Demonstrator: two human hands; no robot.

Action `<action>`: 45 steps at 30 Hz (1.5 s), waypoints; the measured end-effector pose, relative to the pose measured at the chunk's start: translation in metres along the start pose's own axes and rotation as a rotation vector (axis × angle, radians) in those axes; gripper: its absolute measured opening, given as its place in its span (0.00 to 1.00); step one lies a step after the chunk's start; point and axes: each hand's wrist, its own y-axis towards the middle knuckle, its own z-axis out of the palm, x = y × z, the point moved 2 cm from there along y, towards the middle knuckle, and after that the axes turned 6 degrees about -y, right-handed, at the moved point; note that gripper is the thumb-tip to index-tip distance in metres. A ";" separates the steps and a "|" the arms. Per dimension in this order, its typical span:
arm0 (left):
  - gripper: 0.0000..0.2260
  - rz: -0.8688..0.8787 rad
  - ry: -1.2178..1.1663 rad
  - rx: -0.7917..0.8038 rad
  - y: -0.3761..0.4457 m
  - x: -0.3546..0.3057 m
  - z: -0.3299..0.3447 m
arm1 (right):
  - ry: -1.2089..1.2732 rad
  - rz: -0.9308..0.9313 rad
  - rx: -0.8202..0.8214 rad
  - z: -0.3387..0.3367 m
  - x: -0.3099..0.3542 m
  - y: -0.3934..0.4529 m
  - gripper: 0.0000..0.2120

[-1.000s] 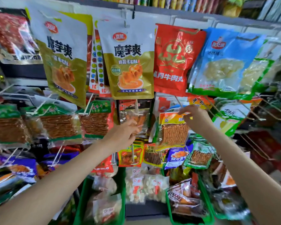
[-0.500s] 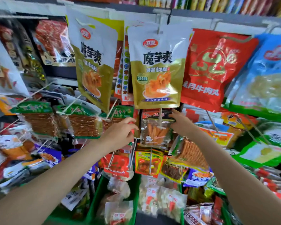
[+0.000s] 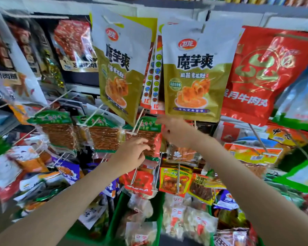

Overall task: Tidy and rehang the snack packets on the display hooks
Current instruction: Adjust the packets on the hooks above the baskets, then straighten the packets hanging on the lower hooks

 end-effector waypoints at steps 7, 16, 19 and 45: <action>0.16 0.054 -0.006 0.035 -0.029 0.058 -0.024 | 0.080 0.357 0.005 0.060 0.013 0.066 0.36; 0.14 0.112 -0.021 0.078 -0.061 0.119 -0.046 | 0.111 0.673 -0.287 0.062 0.043 0.078 0.12; 0.14 0.148 -0.075 0.064 -0.061 0.122 -0.047 | 0.210 0.759 -0.262 0.066 0.044 0.069 0.14; 0.10 0.378 -0.500 0.269 -0.003 -0.340 0.053 | 0.391 0.724 0.029 -0.059 -0.112 -0.362 0.07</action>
